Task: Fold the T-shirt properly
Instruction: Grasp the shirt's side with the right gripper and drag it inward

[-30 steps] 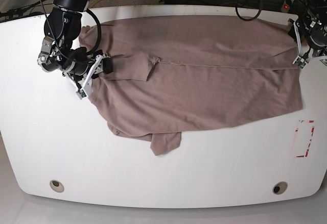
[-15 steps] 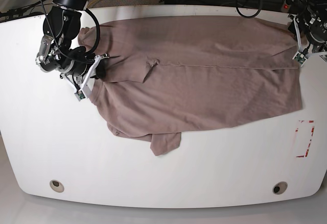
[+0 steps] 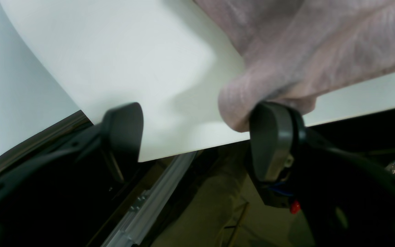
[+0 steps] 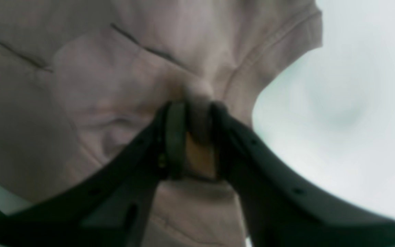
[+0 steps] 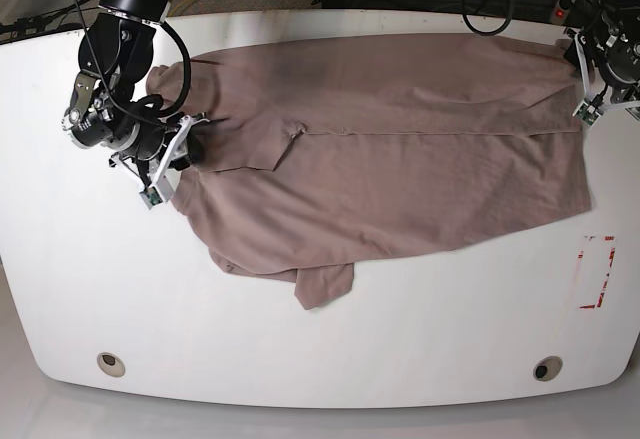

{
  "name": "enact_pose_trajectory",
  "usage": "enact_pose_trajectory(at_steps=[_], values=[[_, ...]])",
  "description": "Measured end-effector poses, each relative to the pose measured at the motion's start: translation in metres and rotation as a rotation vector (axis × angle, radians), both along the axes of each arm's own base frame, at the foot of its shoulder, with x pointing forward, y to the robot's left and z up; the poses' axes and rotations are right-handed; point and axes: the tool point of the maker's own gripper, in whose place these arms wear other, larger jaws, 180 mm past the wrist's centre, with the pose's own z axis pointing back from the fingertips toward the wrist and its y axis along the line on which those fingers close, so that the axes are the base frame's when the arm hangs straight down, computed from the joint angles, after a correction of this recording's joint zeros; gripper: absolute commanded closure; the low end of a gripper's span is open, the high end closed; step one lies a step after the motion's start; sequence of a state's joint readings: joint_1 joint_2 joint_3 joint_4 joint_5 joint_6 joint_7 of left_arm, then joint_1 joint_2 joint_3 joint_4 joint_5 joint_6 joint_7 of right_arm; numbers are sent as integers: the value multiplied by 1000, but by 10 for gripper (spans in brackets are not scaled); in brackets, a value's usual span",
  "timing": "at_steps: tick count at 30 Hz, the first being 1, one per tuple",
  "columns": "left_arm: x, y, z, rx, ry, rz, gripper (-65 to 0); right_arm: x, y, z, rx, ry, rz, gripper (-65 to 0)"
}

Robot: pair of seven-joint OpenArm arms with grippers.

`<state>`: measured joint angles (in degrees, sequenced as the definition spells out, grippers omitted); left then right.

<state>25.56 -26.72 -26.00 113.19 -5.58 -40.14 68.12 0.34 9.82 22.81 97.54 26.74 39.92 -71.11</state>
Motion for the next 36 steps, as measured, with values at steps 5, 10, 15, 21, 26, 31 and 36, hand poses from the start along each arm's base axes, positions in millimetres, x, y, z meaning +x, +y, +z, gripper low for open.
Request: enact_pose_trajectory(at_steps=[5, 10, 15, 21, 26, 31, 36], values=[[1, 0, 1, 0, -3, 0, -444, 2, 0, 0, 8, -9, -5, -333], [7, -3, 4, -21, -24, 1, -444, -1, -21, 9, -28, -27, -41, -379], [27, 0, 28, -192, -232, 133, -447, -19, -32, 10, -78, -6, -48, -379], [30, 8, 38, -270, -354, 265, -447, -51, -26, -2, -89, 44, -31, -377], [20, -2, 21, -305, -325, 297, -447, -71, -26, -15, -84, 83, -35, -377], [-9, 7, 13, -275, -256, 318, -446, -85, -25, -37, -30, 139, -58, -341], [-20, 27, 22, -221, -258, 352, -446, -84, -25, -51, 34, 134, -95, -140]])
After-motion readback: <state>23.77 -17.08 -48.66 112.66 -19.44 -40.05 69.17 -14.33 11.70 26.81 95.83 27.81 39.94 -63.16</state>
